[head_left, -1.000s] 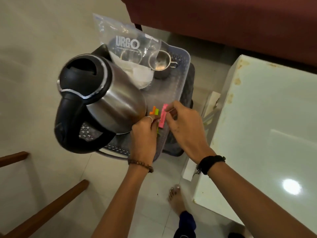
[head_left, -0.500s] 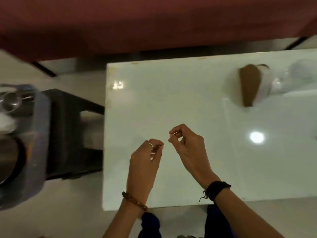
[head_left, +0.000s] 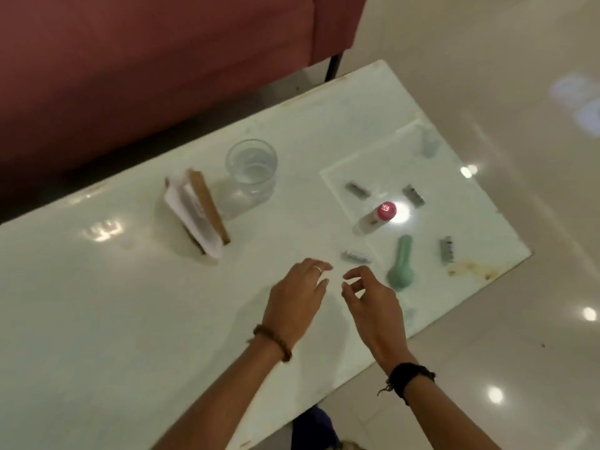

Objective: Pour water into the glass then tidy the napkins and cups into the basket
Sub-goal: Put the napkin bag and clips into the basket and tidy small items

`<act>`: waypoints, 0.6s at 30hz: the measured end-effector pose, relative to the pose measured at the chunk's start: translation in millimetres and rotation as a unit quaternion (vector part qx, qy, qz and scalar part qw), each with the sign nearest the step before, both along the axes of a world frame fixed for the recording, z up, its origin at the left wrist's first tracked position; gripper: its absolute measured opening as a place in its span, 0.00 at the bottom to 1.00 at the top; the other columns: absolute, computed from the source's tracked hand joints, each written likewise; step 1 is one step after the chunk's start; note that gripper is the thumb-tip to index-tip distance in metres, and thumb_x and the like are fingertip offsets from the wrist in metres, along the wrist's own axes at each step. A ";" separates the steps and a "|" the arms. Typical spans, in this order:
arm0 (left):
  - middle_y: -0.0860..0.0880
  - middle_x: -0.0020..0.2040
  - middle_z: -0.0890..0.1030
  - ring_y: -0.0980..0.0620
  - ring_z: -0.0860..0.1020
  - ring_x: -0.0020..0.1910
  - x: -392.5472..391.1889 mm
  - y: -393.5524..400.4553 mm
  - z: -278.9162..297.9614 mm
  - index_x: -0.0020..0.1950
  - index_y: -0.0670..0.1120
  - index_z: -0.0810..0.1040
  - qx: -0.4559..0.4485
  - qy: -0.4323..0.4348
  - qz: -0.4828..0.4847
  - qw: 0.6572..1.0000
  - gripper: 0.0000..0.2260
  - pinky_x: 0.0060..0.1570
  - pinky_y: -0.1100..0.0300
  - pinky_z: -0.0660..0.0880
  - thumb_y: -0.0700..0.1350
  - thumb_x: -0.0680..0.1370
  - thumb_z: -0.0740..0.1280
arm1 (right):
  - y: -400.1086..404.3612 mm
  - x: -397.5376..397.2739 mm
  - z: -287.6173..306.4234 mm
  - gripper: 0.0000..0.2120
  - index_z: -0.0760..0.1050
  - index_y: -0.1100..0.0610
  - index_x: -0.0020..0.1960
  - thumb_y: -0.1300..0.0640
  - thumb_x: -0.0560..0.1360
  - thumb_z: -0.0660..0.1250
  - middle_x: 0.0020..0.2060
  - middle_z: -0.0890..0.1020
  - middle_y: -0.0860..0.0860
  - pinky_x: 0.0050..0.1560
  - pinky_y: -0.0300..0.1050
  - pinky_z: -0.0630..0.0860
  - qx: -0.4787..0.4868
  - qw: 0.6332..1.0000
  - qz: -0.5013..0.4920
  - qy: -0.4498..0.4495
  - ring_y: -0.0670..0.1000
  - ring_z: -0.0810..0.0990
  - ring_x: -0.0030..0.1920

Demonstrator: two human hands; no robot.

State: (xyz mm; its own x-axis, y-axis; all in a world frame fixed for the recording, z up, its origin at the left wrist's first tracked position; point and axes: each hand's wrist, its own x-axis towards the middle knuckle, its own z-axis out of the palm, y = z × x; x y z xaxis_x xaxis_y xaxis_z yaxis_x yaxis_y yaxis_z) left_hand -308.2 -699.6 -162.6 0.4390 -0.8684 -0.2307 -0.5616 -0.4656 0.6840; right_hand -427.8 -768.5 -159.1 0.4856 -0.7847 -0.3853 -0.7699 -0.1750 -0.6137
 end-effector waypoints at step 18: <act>0.43 0.56 0.73 0.42 0.73 0.53 53.5 -166.3 -54.5 0.61 0.41 0.67 0.106 -0.359 -0.189 0.908 0.12 0.41 0.54 0.62 0.35 0.78 0.57 | -60.3 -4.5 -49.6 0.07 0.68 0.57 0.53 0.58 0.77 0.57 0.38 0.81 0.54 0.31 0.45 0.65 -0.043 0.995 0.076 0.038 0.56 0.78 0.37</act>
State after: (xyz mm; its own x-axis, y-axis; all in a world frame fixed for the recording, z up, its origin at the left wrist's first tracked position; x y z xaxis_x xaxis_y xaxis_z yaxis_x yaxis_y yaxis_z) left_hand -254.6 -865.8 -217.1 0.2216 -0.9578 -0.1830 -0.9744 -0.2247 -0.0039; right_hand -432.3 -828.7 -208.8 0.5725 -0.7364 -0.3606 -0.7747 -0.3419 -0.5319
